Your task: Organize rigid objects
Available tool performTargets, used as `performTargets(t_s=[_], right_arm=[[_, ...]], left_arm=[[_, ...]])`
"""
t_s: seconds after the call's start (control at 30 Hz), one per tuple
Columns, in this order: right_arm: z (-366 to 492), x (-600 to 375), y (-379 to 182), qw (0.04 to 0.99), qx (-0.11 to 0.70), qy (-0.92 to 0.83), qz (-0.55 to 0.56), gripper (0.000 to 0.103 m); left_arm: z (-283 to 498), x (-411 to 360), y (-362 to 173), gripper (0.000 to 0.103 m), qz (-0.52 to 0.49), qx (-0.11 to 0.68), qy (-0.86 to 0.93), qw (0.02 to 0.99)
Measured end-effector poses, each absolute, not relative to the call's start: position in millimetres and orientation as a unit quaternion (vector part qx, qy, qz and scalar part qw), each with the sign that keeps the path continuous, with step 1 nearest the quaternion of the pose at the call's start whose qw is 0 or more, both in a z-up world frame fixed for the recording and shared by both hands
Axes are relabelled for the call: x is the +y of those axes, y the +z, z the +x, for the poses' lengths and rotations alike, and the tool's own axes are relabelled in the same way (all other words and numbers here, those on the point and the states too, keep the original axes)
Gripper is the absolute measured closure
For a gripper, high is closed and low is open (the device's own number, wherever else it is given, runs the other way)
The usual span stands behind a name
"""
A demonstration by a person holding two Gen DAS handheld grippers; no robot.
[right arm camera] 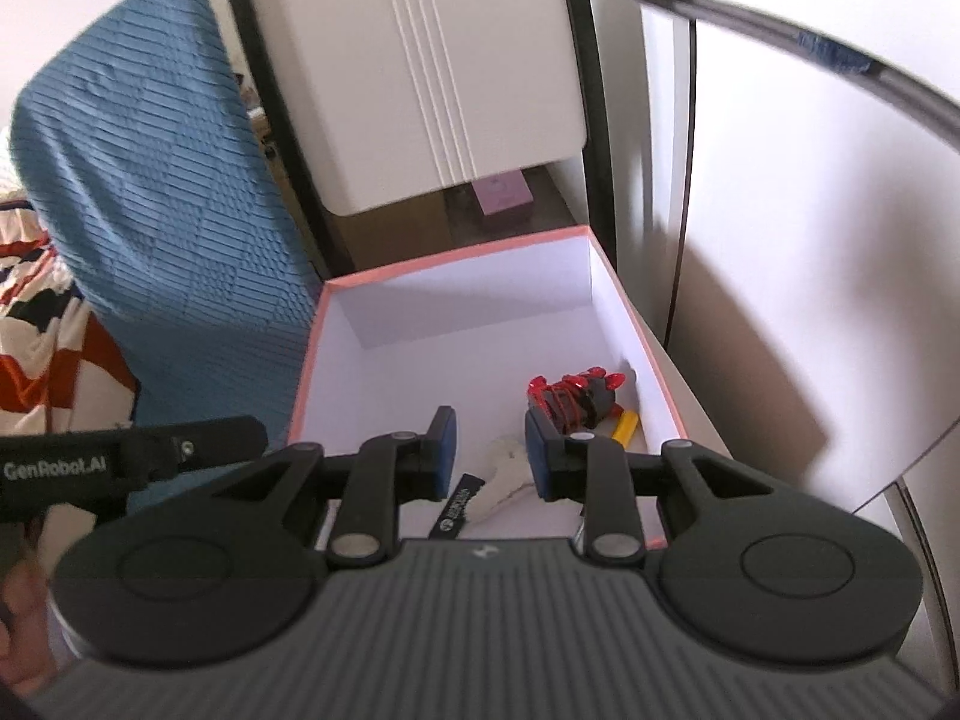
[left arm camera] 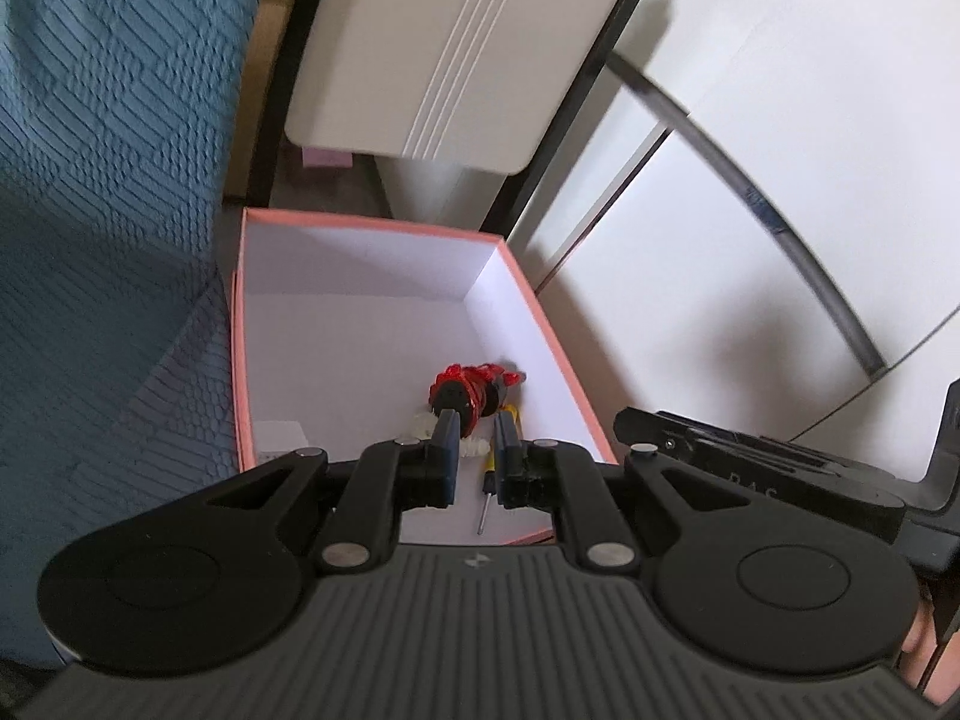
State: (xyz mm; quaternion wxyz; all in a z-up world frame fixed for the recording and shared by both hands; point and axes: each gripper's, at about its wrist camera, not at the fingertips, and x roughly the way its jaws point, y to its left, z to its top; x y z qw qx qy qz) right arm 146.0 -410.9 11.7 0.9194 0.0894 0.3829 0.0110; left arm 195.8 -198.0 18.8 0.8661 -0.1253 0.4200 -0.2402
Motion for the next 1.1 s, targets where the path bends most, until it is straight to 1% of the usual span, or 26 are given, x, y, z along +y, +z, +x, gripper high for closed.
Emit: performTargets(t_s=[0.23,0.5,0.53,0.57,0.6,0.63,0.67,0.7,0.73,0.77,0.9,1.1], right_arm=[[108.4,-389.6,34.4,0.933,0.349,0.007,0.081,0.074],[68.2,-375.2,46.0,0.941,0.330,0.000,0.079,0.073],[63.1,-374.4,46.5,0.942,0.327,-0.002,0.079,0.068],[59.3,-373.3,46.3,0.942,0.326,-0.003,0.079,0.059],[55.6,-372.7,46.1,0.942,0.326,-0.002,0.080,0.053],[51.7,-372.8,45.9,0.942,0.325,0.000,0.083,0.035],[48.2,-372.7,45.5,0.942,0.325,-0.001,0.086,0.015],[44.9,-372.7,45.0,0.942,0.323,-0.003,0.088,0.008],[41.3,-373.0,44.7,0.943,0.320,-0.006,0.088,0.002],[40.4,-371.6,44.3,0.944,0.319,-0.009,0.088,0.000],[32.6,-371.0,43.0,0.944,0.318,-0.011,0.091,0.000],[28.4,-363.9,43.8,0.944,0.320,-0.001,0.081,0.000]], left_arm=[[155.9,-171.4,44.3,0.091,-0.115,0.387,-0.232,0.885],[117.5,-151.6,51.3,0.090,-0.110,0.374,-0.233,0.891],[113.5,-148.8,51.4,0.085,-0.108,0.372,-0.231,0.892],[109.1,-145.3,51.7,0.078,-0.108,0.370,-0.227,0.894],[104.2,-142.0,51.9,0.055,-0.109,0.364,-0.222,0.898],[99.9,-139.2,52.1,0.034,-0.108,0.357,-0.217,0.902],[94.6,-136.7,52.8,0.028,-0.105,0.347,-0.211,0.908],[89.9,-135.5,53.7,0.020,-0.099,0.341,-0.206,0.912],[86.9,-135.0,54.1,0.015,-0.091,0.339,-0.203,0.914],[84.6,-134.6,54.3,0.013,-0.084,0.339,-0.200,0.916],[78.6,-130.0,52.2,0.005,-0.086,0.342,-0.186,0.917],[78.6,-126.0,48.8,0.002,-0.078,0.356,-0.160,0.917]])
